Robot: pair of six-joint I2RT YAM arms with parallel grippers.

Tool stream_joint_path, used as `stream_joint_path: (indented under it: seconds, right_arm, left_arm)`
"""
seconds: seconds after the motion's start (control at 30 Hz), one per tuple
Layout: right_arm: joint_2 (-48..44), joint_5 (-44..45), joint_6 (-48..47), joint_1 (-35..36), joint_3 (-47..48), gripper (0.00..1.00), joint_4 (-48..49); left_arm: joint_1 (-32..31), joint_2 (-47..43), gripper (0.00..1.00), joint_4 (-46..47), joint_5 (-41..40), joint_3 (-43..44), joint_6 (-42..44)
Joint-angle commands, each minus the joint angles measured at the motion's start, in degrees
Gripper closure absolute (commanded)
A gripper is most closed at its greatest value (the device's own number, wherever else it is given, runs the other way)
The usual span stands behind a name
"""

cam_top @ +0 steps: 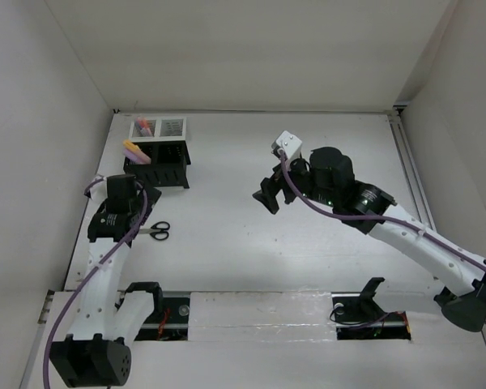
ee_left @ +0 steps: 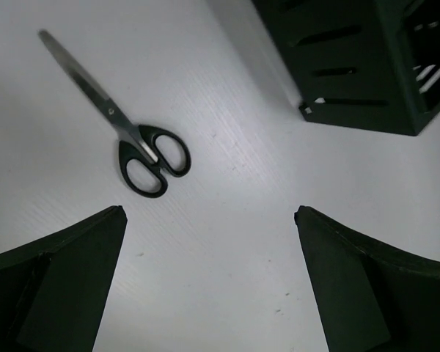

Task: Sort the stationery into containers
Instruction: Move the scissors to the center of the board.

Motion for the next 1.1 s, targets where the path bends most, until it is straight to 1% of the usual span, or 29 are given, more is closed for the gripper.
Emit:
stream_joint_path:
  seconds: [0.0,0.03,0.07,0.13,0.2,0.27,0.3,0.33,0.4,0.47,0.57,0.6,0.67,0.7,0.73,0.77,0.8,0.83,0.87,0.9,0.93,1.0,1.03,1.07]
  right_arm:
    - [-1.11,1.17,-0.43,0.7,2.35,0.0,3.29]
    - [-1.11,1.17,-0.42,0.7,2.35,0.0,3.29]
    - [-1.11,1.17,-0.42,0.7,2.35,0.0,3.29]
    - [0.2,0.64,-0.95,0.7,2.96,0.0,2.59]
    - [0.21,-0.84,-1.57,0.7,2.97,0.0,2.59]
    - [0.21,-3.12,-2.87,0.7,2.27,0.0,4.16]
    - [0.21,-7.05,-3.58,1.4,1.48,0.0,6.0]
    - [1.26,-8.4,-4.28,1.41,1.48,0.0,6.01]
    - [5.56,-8.94,-5.35,2.98,3.66,0.0,5.06]
    - [10.11,-8.94,-5.96,4.65,6.13,0.01,5.05]
    - [14.44,-12.09,-6.49,5.97,7.88,0.01,9.0]
    - [17.93,-12.71,-6.49,5.98,8.85,0.01,9.0]
    - [21.64,-13.33,-6.49,6.58,11.83,0.03,10.67]
    - [25.49,-13.33,-6.49,6.59,12.98,0.05,10.67]
    - [27.7,-14.64,-6.49,7.29,16.03,0.06,11.37]
    - [29.98,-14.65,-7.01,8.08,16.07,0.06,11.38]
    - [32.44,-14.65,-7.02,8.61,19.63,0.09,11.38]
    - [37.17,-14.65,-7.54,9.22,21.67,0.11,11.38]
    - [39.65,-14.65,-7.54,9.75,23.69,0.13,10.77]
    - [42.02,-14.65,-7.54,10.54,27.8,0.15,9.98]
    - [46.57,-15.17,-7.54,10.55,29.67,0.22,9.97]
    - [50.29,-15.7,-7.54,11.86,32.49,0.27,9.97]
    - [53.88,-16.23,-7.54,11.86,35.63,0.32,9.97]
    - [55.57,-16.23,-7.02,12.56,37.32,0.34,9.97]
  left_arm:
    - [0.12,3.09,0.0,2.39,4.27,-5.94,-4.02]
    - [0.12,3.1,0.0,3.96,4.27,-7.95,-4.02]
    - [0.12,3.1,0.0,3.98,4.27,-8.67,-5.67]
    - [0.12,3.1,0.0,4.68,2.87,-9.2,-6.39]
    - [0.12,2.4,0.0,3.54,-0.02,-9.73,-7.62]
    - [0.12,0.83,0.0,1.09,-3.44,-7.98,-8.15]
    - [0.12,0.3,0.0,0.12,-4.94,-5.88,-8.15]
    - [0.12,0.29,0.0,-0.85,-6.43,-4.64,-8.67]
    - [0.12,-1.46,0.0,-3.49,-10.73,-1.23,-8.68]
    - [0.12,-1.47,0.0,-4.89,-12.16,0.63,-8.16]
    - [0.12,-1.47,0.0,-9.02,-17.59,5.9,-8.15]
    - [0.12,-0.86,0.0,-10.6,-19.18,7.48,-7.28]
    - [0.12,0.99,0.0,-13.67,-24.19,12.49,-7.27]
    - [0.12,2.47,0.0,-14.99,-25.68,13.9,-7.27]
    - [0.12,3.18,0.0,-17.1,-27.96,16.09,-7.27]
    - [0.12,3.71,0.0,-18.16,-29.37,16.81,-7.27]
    - [0.12,3.72,0.0,-19.39,-30.43,17.42,-8.4]
    - [0.12,4.24,0.0,-21.23,-31.23,17.43,-9.02]
    - [0.12,3.72,0.0,-21.25,-31.76,18.04,-9.03]
    - [0.12,3.02,0.0,-21.25,-31.76,18.04,-9.64]
    - [0.12,0.84,0.0,-21.25,-31.76,17.26,-9.65]
    - [0.12,-1.89,0.0,-19.06,-32.81,15.41,-9.03]
    - [0.12,-3.21,0.0,-19.05,-32.82,15.41,-8.51]
    - [0.12,-6.1,0.0,-18.35,-33.77,15.41,-8.5]
